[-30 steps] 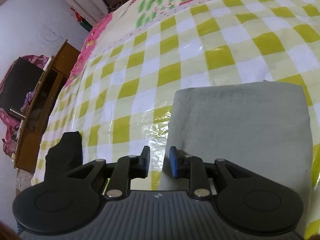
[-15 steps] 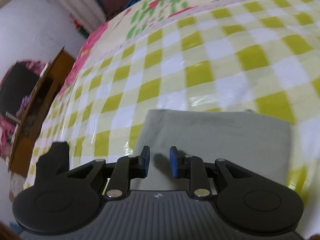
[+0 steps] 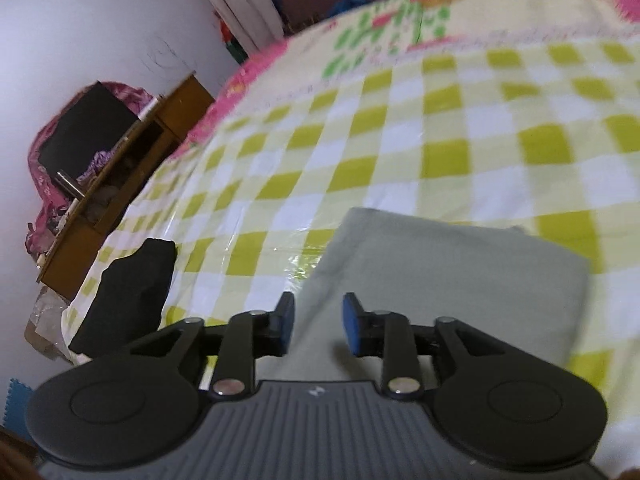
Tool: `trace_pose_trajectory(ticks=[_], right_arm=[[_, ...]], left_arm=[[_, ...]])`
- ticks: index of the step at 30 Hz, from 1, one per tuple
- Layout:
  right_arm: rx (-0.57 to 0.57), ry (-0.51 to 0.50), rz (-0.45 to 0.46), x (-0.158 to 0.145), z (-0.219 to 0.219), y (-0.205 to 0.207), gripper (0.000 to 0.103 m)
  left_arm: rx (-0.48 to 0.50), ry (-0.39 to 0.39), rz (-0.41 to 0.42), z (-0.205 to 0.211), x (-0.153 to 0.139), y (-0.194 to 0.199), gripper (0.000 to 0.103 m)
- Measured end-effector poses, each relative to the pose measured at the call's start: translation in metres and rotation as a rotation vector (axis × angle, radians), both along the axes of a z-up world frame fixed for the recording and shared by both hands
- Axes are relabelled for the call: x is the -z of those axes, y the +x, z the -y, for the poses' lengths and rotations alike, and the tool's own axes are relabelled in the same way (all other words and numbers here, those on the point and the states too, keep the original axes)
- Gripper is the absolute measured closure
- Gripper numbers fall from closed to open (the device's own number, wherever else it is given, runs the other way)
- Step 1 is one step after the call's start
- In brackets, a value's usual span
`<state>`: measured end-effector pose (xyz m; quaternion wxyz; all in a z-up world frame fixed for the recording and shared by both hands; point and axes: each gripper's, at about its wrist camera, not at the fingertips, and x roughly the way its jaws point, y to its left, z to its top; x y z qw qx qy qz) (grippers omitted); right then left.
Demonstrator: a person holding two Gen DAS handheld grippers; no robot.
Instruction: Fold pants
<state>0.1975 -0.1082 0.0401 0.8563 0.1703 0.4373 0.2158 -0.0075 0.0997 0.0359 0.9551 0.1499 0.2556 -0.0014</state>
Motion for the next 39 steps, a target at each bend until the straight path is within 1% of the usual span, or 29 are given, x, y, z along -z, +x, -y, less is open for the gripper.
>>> trace_pose_trajectory(ticks=[2,4,6,9,10,12,14,15,17,18,20,22,24,25,26,27,28,29,30,31,33,34,35,37,38,39], right_arm=[[0.024,-0.023,0.028,0.000,0.017,-0.018,0.069],[0.052,-0.041,0.032,0.005,0.034,-0.032,0.069],[0.084,-0.021,-0.006,0.017,0.049,-0.042,0.069],[0.136,-0.007,-0.063,0.037,0.071,-0.050,0.069],[0.150,0.007,-0.078,0.042,0.076,-0.052,0.069],[0.165,0.081,-0.137,0.058,0.089,-0.051,0.069],[0.190,0.162,-0.183,0.072,0.097,-0.042,0.068],[0.195,0.189,-0.191,0.076,0.099,-0.039,0.068],[0.186,0.224,-0.178,0.079,0.100,-0.029,0.069],[0.175,0.222,-0.165,0.078,0.100,-0.022,0.072],[0.155,0.197,-0.152,0.076,0.102,-0.007,0.092],[0.156,0.167,-0.150,0.073,0.112,0.007,0.095],[0.148,0.129,-0.182,0.072,0.128,0.018,0.095],[0.145,0.131,-0.200,0.071,0.134,0.019,0.092],[0.144,0.140,-0.197,0.068,0.139,0.018,0.088],[0.133,0.146,-0.181,0.065,0.141,0.017,0.088],[0.129,0.137,-0.165,0.063,0.142,0.019,0.083],[0.131,0.136,-0.158,0.064,0.141,0.021,0.068],[0.133,0.137,-0.162,0.068,0.140,0.025,0.061],[0.134,0.141,-0.178,0.075,0.137,0.031,0.056],[0.136,0.153,-0.181,0.081,0.129,0.038,0.056],[0.132,0.155,-0.170,0.081,0.124,0.041,0.058],[0.120,0.144,-0.159,0.080,0.120,0.046,0.069],[0.087,0.130,-0.146,0.075,0.113,0.059,0.082],[0.080,0.121,-0.145,0.073,0.111,0.066,0.085],[0.079,0.103,-0.148,0.071,0.108,0.077,0.086]], left_arm=[[0.011,-0.029,0.011,0.005,-0.007,0.012,0.000],[0.024,-0.037,0.002,0.014,-0.006,0.032,0.000],[0.038,-0.028,-0.038,0.024,0.004,0.059,0.000],[0.030,0.015,-0.086,0.032,0.020,0.093,0.000],[0.031,0.015,-0.107,0.033,0.025,0.102,0.000],[0.025,-0.021,-0.181,0.029,0.037,0.122,0.000],[0.011,-0.051,-0.246,0.026,0.050,0.132,0.000],[0.003,-0.051,-0.257,0.026,0.055,0.132,0.000],[-0.007,-0.058,-0.254,0.028,0.059,0.126,0.000],[-0.012,-0.068,-0.258,0.029,0.060,0.123,0.000],[-0.030,-0.096,-0.269,0.030,0.061,0.117,0.000],[-0.036,-0.107,-0.275,0.034,0.062,0.112,0.000],[-0.046,-0.114,-0.281,0.040,0.063,0.109,0.000],[-0.049,-0.125,-0.285,0.042,0.063,0.109,0.000],[-0.040,-0.126,-0.283,0.044,0.063,0.108,0.000],[-0.025,-0.116,-0.280,0.045,0.062,0.108,0.000],[-0.007,-0.094,-0.274,0.047,0.062,0.108,0.000],[0.009,-0.077,-0.273,0.047,0.060,0.109,0.000],[0.021,-0.068,-0.274,0.047,0.059,0.111,0.000],[0.032,-0.063,-0.273,0.046,0.058,0.112,0.000],[0.049,-0.062,-0.278,0.044,0.058,0.114,0.000],[0.054,-0.068,-0.285,0.042,0.059,0.115,0.000],[0.051,-0.081,-0.288,0.041,0.059,0.115,0.000],[0.035,-0.118,-0.302,0.041,0.060,0.117,0.000],[0.024,-0.146,-0.309,0.043,0.061,0.117,0.000],[0.020,-0.176,-0.317,0.046,0.062,0.117,0.000]])
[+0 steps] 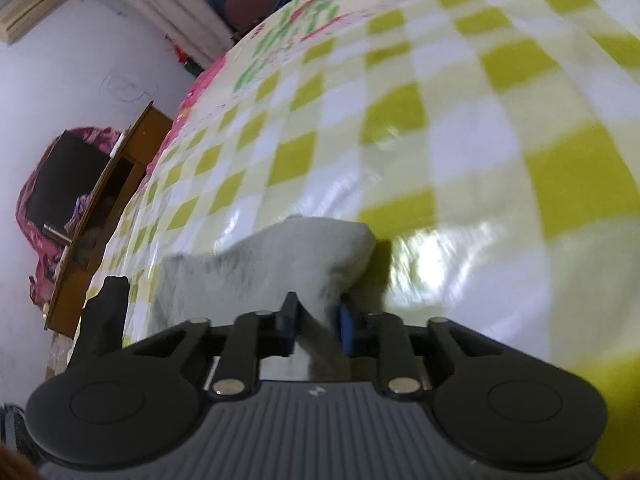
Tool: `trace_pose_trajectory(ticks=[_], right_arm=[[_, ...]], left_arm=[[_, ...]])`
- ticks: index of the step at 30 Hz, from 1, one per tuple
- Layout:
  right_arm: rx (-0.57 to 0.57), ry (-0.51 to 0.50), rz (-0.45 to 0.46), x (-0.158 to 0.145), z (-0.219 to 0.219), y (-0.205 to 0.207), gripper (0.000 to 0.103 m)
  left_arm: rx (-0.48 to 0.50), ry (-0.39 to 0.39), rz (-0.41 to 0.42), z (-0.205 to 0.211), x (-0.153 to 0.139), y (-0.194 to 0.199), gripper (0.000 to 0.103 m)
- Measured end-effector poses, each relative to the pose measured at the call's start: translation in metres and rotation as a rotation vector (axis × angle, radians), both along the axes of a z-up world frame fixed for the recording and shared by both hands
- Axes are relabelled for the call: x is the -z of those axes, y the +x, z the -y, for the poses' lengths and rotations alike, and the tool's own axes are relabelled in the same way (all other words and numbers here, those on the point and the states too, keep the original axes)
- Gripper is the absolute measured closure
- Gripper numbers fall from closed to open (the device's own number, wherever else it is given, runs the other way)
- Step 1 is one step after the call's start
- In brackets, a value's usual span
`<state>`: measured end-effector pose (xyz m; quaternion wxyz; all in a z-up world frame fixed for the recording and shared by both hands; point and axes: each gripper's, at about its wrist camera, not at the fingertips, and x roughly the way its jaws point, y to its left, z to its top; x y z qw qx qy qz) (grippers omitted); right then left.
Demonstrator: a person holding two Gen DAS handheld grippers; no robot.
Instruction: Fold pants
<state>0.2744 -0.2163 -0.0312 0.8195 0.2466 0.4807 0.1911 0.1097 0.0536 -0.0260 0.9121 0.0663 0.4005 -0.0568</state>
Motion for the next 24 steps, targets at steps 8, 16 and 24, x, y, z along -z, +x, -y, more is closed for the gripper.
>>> trace_pose_trajectory(ticks=[8,16,24], right_arm=[[0.012,-0.245,0.085,-0.021,-0.002,-0.033,0.080],[0.006,-0.283,0.092,-0.007,-0.024,-0.118,0.073],[0.055,-0.266,0.185,-0.056,-0.026,-0.154,0.068]], left_arm=[[0.052,0.060,0.008,0.013,-0.002,-0.002,0.000],[-0.059,0.095,0.035,-0.007,-0.008,-0.028,0.000],[-0.105,0.137,0.064,-0.018,-0.030,-0.058,0.000]])
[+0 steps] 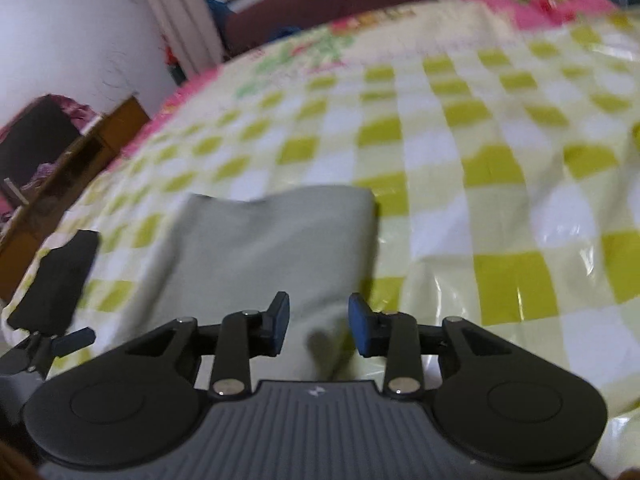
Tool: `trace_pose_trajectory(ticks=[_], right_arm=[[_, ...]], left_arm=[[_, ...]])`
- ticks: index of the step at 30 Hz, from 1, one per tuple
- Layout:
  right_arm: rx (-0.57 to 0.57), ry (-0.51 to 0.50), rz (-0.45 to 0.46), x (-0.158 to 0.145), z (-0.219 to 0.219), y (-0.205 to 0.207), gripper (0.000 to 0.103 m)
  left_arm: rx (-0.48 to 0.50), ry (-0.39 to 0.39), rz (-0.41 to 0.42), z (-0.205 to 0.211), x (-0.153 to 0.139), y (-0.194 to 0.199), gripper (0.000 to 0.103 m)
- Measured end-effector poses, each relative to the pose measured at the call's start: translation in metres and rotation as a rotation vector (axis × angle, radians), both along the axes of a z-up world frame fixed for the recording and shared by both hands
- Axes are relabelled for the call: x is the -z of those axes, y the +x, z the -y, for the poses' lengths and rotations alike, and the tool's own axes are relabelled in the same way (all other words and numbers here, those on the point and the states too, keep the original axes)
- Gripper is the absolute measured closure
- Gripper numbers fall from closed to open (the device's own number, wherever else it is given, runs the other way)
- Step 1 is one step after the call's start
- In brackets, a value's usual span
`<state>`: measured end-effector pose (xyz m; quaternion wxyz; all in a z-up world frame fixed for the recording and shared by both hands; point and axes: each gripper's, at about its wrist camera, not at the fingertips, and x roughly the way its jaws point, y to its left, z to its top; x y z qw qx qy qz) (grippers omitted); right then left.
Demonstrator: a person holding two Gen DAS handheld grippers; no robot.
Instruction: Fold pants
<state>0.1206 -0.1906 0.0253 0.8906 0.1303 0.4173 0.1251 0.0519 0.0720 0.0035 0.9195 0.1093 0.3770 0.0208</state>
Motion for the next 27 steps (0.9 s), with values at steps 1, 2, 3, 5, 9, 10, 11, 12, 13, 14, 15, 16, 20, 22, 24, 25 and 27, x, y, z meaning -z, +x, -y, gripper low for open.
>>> trace_pose_trajectory(ticks=[1,2,3,5,9,10,11,12,13,14,15,16,20,22,24,25,27], right_arm=[[0.002,-0.007,-0.006,0.001,-0.002,-0.006,0.068],[0.007,-0.007,-0.017,0.003,-0.003,-0.014,0.068],[0.009,0.002,-0.028,0.006,-0.005,-0.021,0.068],[0.011,0.038,-0.056,0.013,-0.009,-0.034,0.068],[0.017,0.033,-0.053,0.016,-0.018,-0.055,0.068],[0.020,0.033,-0.047,0.017,-0.020,-0.056,0.068],[0.025,0.040,-0.038,0.015,-0.021,-0.059,0.068],[0.025,0.042,-0.029,0.013,-0.023,-0.062,0.068],[0.023,0.038,-0.020,0.011,-0.024,-0.064,0.068],[0.021,0.031,-0.006,0.008,-0.027,-0.068,0.068],[0.016,0.032,0.007,0.006,-0.028,-0.072,0.068],[0.008,0.041,0.020,0.004,-0.030,-0.077,0.068],[-0.024,0.027,0.030,0.003,-0.039,-0.090,0.067],[-0.034,0.020,0.021,0.006,-0.043,-0.094,0.067],[-0.036,0.023,0.009,0.009,-0.044,-0.097,0.067],[-0.039,0.023,0.005,0.010,-0.045,-0.097,0.067],[-0.037,0.020,0.006,0.011,-0.045,-0.099,0.067]], left_arm=[[-0.013,0.007,0.002,0.000,-0.001,-0.002,0.000],[-0.027,0.012,0.005,0.001,-0.002,-0.004,0.000],[-0.032,0.018,0.011,0.003,-0.003,-0.008,0.000],[-0.024,0.052,0.029,0.008,-0.005,-0.018,0.000],[-0.010,0.082,0.033,0.016,-0.005,-0.034,0.000],[-0.007,0.074,0.034,0.018,-0.005,-0.037,0.000],[-0.002,0.067,0.037,0.020,-0.006,-0.040,0.000],[0.004,0.061,0.041,0.022,-0.007,-0.042,0.000],[0.009,0.054,0.046,0.025,-0.008,-0.044,0.000],[0.014,0.046,0.046,0.027,-0.008,-0.045,0.000],[0.020,0.037,0.045,0.028,-0.009,-0.045,0.000],[0.023,0.034,0.048,0.030,-0.010,-0.046,0.000],[0.020,0.031,0.065,0.034,-0.013,-0.049,0.000],[0.014,0.020,0.068,0.034,-0.014,-0.050,0.000],[0.003,0.013,0.071,0.033,-0.014,-0.052,0.000],[-0.002,0.010,0.073,0.033,-0.014,-0.052,0.000],[-0.004,0.005,0.075,0.033,-0.015,-0.052,0.000]])
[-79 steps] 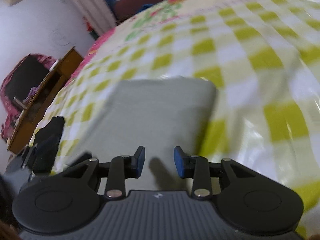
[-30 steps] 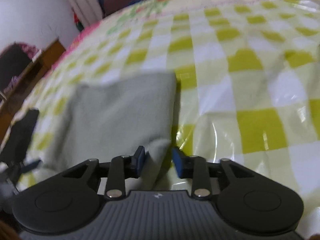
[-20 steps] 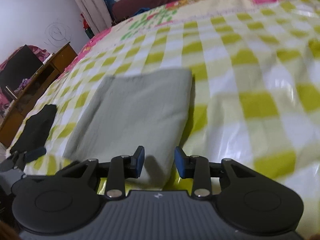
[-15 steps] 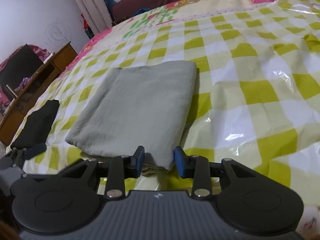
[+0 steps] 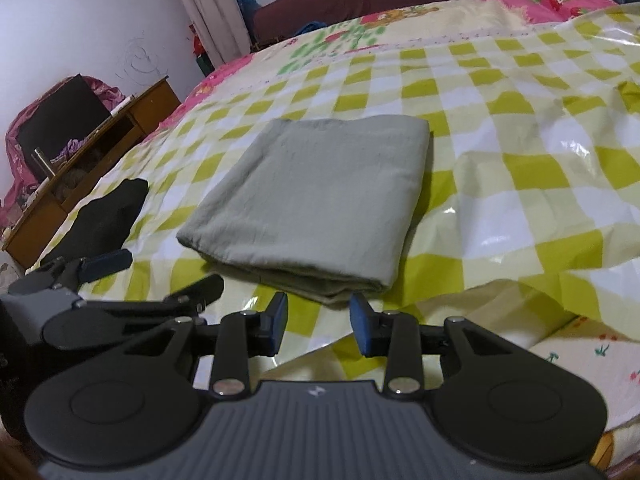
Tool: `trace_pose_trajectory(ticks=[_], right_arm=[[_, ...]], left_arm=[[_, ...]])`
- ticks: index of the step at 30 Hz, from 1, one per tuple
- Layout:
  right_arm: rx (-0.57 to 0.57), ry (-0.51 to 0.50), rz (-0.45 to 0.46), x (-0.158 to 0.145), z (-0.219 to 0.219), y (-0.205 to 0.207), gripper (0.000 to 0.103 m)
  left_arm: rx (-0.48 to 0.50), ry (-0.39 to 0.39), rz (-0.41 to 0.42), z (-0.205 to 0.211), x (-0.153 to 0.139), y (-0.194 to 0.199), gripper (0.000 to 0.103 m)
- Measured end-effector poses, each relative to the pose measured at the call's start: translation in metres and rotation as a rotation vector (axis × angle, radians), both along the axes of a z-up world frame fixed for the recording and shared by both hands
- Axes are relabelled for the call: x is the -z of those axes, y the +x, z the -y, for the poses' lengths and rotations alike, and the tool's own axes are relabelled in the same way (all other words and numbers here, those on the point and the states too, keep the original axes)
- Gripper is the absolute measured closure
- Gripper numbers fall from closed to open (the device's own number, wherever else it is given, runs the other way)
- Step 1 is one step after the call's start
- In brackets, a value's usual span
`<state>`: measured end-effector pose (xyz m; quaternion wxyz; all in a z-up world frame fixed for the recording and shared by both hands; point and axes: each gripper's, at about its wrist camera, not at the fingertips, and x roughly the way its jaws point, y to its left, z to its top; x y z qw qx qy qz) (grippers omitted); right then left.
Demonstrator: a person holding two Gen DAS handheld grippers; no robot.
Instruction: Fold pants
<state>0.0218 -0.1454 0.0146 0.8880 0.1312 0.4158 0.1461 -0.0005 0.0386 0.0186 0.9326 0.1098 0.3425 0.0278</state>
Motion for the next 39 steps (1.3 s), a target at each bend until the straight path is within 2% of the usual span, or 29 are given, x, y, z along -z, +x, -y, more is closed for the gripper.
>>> trace_pose_trajectory(ticks=[5,14,39], right_arm=[[0.001,0.006,-0.003,0.001,0.000,-0.001,0.067],[-0.003,0.007,-0.007,0.003,0.000,-0.005,0.066],[0.004,0.010,-0.023,0.011,0.003,-0.016,0.066]], left_arm=[[0.008,-0.014,0.009,0.004,-0.001,-0.003,0.000],[0.012,0.042,0.014,0.017,-0.002,-0.006,0.000],[0.010,0.021,-0.008,0.021,0.004,-0.014,0.000]])
